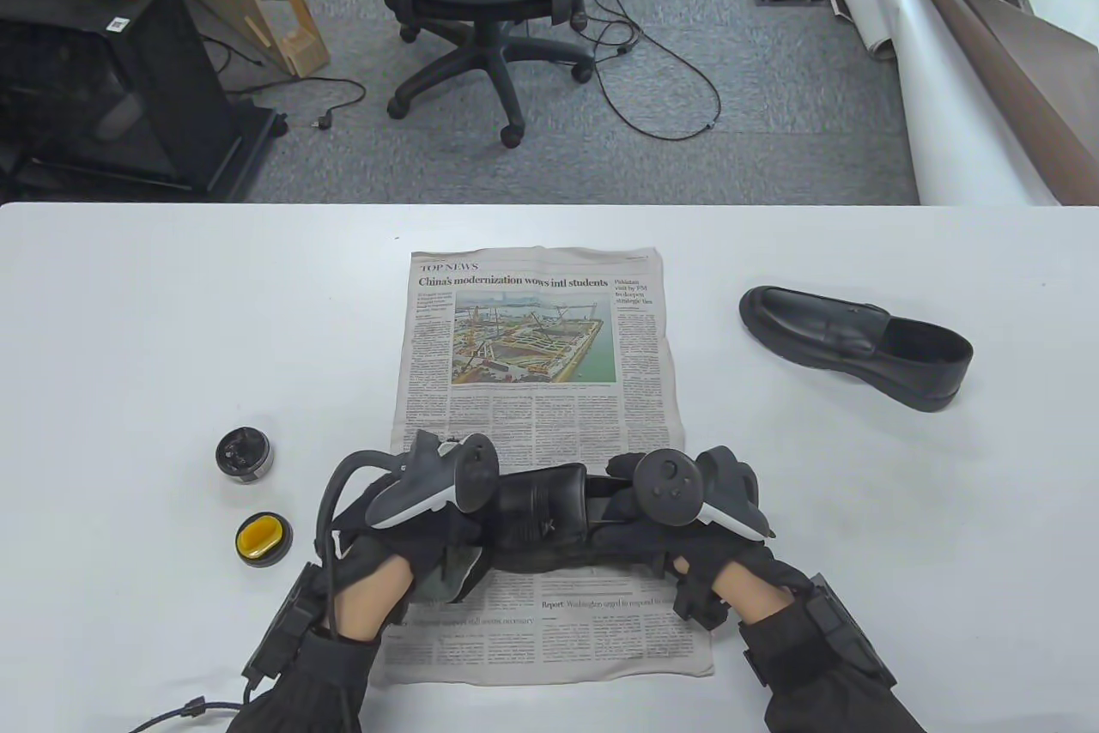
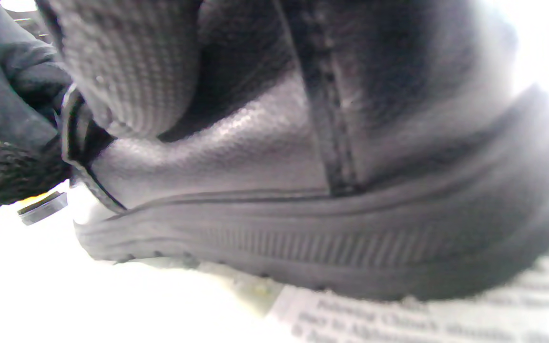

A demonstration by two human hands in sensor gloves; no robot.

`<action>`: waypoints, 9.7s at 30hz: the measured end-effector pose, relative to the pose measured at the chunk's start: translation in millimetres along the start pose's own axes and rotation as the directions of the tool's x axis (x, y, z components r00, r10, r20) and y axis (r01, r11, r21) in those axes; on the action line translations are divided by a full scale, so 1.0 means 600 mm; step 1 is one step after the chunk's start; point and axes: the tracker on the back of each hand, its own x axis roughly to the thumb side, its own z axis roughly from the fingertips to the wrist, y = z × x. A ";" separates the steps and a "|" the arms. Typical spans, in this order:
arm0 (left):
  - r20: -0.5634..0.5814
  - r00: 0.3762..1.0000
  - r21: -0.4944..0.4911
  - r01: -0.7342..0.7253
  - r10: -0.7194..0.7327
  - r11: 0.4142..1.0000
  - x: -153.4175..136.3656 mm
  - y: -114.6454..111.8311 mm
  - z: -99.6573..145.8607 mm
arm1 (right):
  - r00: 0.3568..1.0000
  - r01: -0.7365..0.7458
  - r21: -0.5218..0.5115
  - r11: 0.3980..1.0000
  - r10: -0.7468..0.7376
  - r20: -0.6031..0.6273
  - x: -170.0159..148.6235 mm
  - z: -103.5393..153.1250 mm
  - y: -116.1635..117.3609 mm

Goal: Dip and apply built-in sponge shoe polish on shoes

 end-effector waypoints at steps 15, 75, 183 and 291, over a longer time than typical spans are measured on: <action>0.232 0.956 0.356 -0.253 0.177 0.899 0.125 0.019 0.005 | 1.000 0.003 0.000 1.000 -0.003 0.000 -0.001 0.000 0.000; -0.162 0.984 -0.098 -0.097 0.081 0.990 -0.023 0.012 -0.052 | 1.000 -0.007 0.010 1.000 0.007 -0.002 0.001 -0.002 0.000; -0.075 0.994 0.137 -0.074 0.085 0.988 -0.027 0.010 0.006 | 1.000 -0.013 0.010 1.000 0.014 -0.010 0.001 -0.002 0.001; -0.508 0.848 0.043 -0.151 0.152 0.988 -0.291 -0.045 0.080 | 1.000 -0.012 0.019 1.000 0.012 0.002 0.001 -0.003 0.000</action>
